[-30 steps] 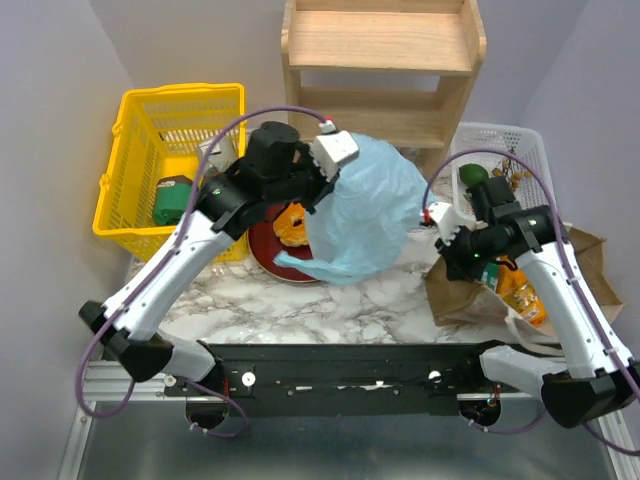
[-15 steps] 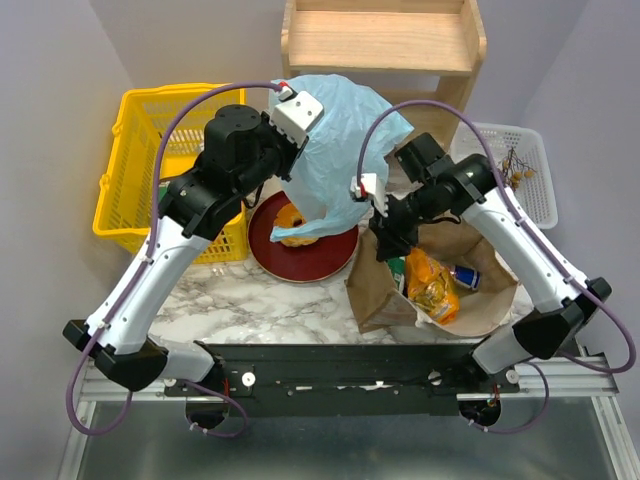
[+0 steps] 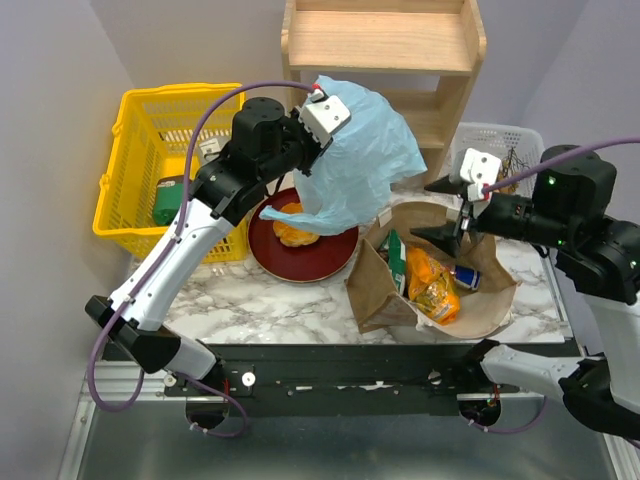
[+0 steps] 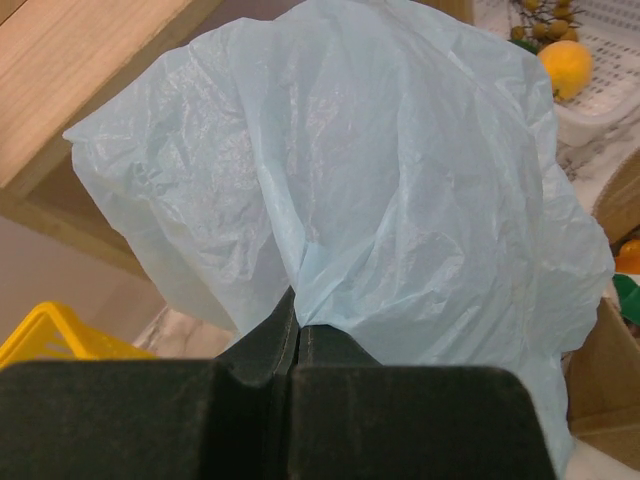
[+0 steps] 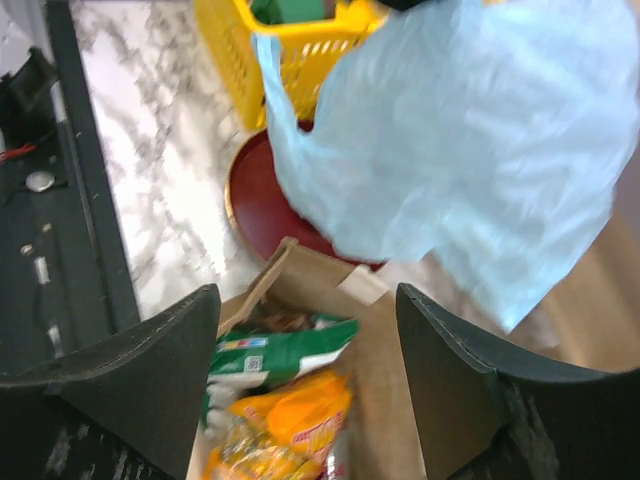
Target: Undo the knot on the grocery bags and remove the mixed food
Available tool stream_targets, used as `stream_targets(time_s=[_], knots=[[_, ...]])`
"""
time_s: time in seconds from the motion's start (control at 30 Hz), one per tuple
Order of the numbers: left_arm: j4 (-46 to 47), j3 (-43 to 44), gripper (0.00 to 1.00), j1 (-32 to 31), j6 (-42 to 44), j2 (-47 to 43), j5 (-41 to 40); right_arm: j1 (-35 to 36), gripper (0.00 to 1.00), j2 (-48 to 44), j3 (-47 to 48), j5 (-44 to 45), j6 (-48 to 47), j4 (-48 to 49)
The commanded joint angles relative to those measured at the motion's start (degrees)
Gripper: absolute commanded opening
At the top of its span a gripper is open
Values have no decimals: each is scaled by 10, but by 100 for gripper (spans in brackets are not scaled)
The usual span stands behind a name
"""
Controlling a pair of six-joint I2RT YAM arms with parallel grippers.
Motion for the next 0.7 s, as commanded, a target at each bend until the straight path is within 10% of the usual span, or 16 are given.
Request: stream_targets(time_s=[0.0, 0.43, 0.57, 0.67], knots=[[44, 17, 0, -3, 2, 14, 131, -2, 80, 44, -43, 60, 0, 131], [4, 52, 0, -38, -41, 49, 210, -2, 78, 70, -189, 216, -54, 448], [8, 44, 0, -39, -42, 49, 202, -6, 19, 77, -190, 258, -55, 467], [14, 40, 2, -39, -35, 48, 178, -28, 0, 59, -208, 258, -51, 465]])
